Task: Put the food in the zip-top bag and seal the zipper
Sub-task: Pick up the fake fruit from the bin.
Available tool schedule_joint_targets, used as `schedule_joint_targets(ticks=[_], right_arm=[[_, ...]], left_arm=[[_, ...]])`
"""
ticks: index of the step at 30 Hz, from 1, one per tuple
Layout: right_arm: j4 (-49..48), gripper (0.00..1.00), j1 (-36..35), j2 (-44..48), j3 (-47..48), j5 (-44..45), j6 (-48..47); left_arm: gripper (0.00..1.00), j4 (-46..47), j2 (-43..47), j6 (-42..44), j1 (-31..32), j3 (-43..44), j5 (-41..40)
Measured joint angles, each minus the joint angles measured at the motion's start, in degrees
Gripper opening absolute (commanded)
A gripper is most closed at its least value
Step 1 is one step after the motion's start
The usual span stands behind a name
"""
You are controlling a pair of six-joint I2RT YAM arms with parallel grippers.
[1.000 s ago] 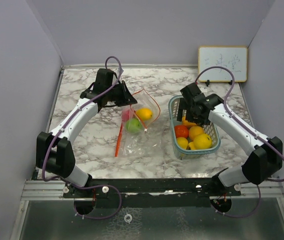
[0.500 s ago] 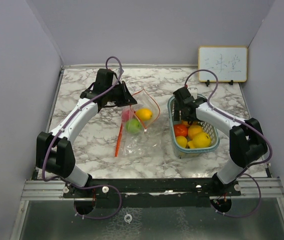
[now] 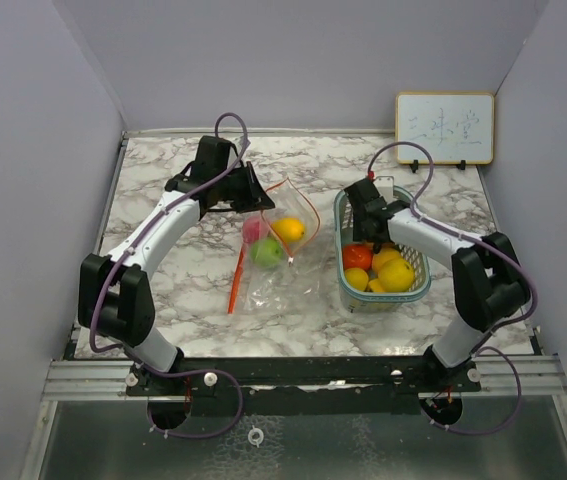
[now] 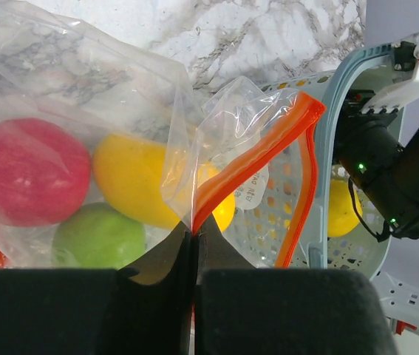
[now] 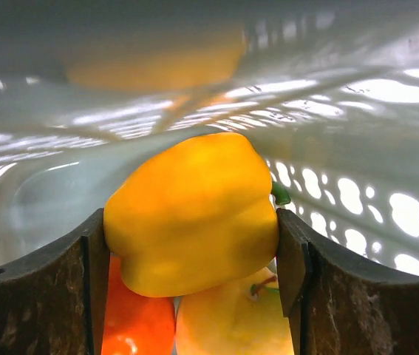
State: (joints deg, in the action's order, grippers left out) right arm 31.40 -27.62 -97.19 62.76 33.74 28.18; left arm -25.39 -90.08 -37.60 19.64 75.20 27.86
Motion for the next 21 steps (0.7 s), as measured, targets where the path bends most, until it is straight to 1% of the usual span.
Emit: schedule_joint_targets(ticks=[4, 7, 10, 12, 14, 15, 16, 18, 21], right_arm=[[2.99, 0.49, 0.00, 3.61, 0.20, -1.73, -1.18], [5.62, 0.47, 0.00, 8.61, 1.73, -3.87, -2.01], [6.91, 0.47, 0.00, 15.74, 3.67, -8.57, -3.67], [6.80, 0.47, 0.00, 20.74, 4.42, -12.85, -5.09], [6.08, 0.47, 0.07, 25.92, 5.11, -19.76, -6.60], [5.79, 0.47, 0.11, 27.34, 5.60, -22.45, -7.08], [5.20, 0.47, 0.11, 28.74, 6.51, -27.10, -7.52], [3.65, 0.47, 0.09, 29.22, 8.39, -34.42, -7.78], [-0.48, 0.48, -1.27, 26.86, 10.40, -44.57, -7.50]], left_arm=[[0.00, 0.00, -0.59, 0.09, 0.00, 0.28, -0.02], [0.00, -0.24, -0.92, 0.07, 0.00, 0.85, -0.02], [0.00, -0.28, -1.20, 0.09, 0.00, 1.97, -0.04], [0.00, -0.22, -1.22, 0.13, 0.00, 2.29, -0.04], [0.00, -0.22, -1.22, 0.24, 0.00, 2.32, -0.04], [0.00, -0.24, -1.29, 0.24, 0.00, 2.34, -0.04], [0.00, -0.24, -1.33, 0.24, 0.00, 2.34, -0.04], [0.00, -0.24, -1.44, 0.24, 0.00, 2.34, -0.04], [0.00, -0.22, -1.44, 0.22, 0.00, 2.36, -0.02]])
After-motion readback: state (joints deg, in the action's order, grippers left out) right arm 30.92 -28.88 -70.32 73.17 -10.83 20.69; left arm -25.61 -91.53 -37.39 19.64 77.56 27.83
